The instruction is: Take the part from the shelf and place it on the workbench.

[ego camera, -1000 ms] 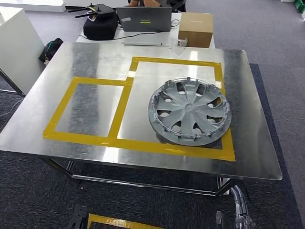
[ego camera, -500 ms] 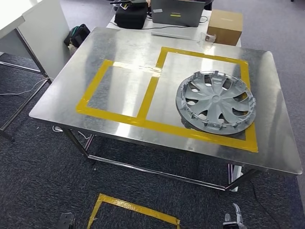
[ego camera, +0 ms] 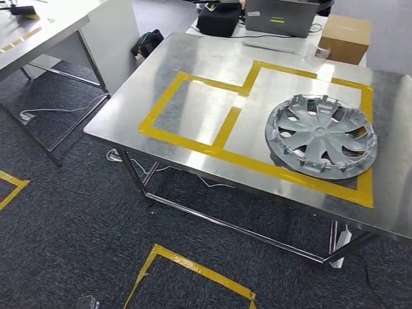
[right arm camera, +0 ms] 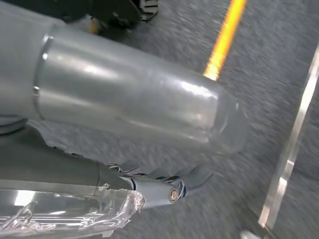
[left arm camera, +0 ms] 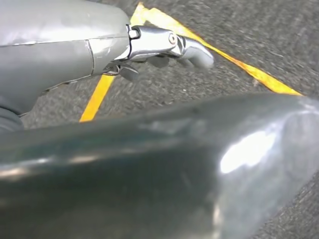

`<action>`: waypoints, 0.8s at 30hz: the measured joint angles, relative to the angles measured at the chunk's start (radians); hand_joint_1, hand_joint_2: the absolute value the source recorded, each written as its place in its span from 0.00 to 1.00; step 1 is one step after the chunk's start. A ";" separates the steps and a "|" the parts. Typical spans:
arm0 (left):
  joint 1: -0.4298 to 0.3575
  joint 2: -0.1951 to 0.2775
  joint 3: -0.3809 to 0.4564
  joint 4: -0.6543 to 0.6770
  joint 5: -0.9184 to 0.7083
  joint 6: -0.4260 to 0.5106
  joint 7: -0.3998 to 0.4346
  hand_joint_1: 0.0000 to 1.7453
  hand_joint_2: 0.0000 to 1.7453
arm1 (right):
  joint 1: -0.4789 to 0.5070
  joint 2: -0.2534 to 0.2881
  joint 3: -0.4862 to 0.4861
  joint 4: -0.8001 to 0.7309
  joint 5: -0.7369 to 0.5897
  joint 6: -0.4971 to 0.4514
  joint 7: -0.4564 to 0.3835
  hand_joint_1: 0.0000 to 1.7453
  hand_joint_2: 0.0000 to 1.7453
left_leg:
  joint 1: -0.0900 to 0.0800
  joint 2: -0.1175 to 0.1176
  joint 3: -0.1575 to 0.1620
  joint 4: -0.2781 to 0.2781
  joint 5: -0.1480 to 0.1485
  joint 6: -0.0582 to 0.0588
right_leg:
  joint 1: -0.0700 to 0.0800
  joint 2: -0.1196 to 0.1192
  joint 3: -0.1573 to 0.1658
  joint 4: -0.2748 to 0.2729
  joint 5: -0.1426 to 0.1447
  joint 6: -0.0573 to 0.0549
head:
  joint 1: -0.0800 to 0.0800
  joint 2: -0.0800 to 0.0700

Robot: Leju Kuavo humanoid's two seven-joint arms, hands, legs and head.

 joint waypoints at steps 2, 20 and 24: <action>0.004 0.000 0.005 0.000 -0.004 0.011 0.006 0.00 0.00 | -0.015 -0.003 -0.023 0.033 0.004 0.002 0.010 0.00 0.00 | 0.013 0.011 0.036 -0.030 0.036 -0.014 | -0.006 -0.028 -0.001 0.008 -0.001 0.006 | 0.000 0.000; 0.027 -0.034 0.028 0.000 -0.089 0.094 0.036 0.00 0.00 | -0.069 -0.008 -0.144 0.137 0.115 -0.275 0.149 0.00 0.00 | 0.003 -0.080 0.142 -0.260 0.119 0.038 | -0.018 0.095 -0.071 0.116 -0.018 0.046 | 0.015 0.000; 0.031 -0.039 0.029 0.000 -0.091 0.096 0.036 0.00 0.00 | -0.076 -0.008 -0.154 0.143 0.118 -0.282 0.155 0.00 0.00 | 0.008 -0.120 0.123 -0.262 0.136 0.013 | -0.019 0.102 -0.051 0.060 -0.002 0.036 | 0.014 0.000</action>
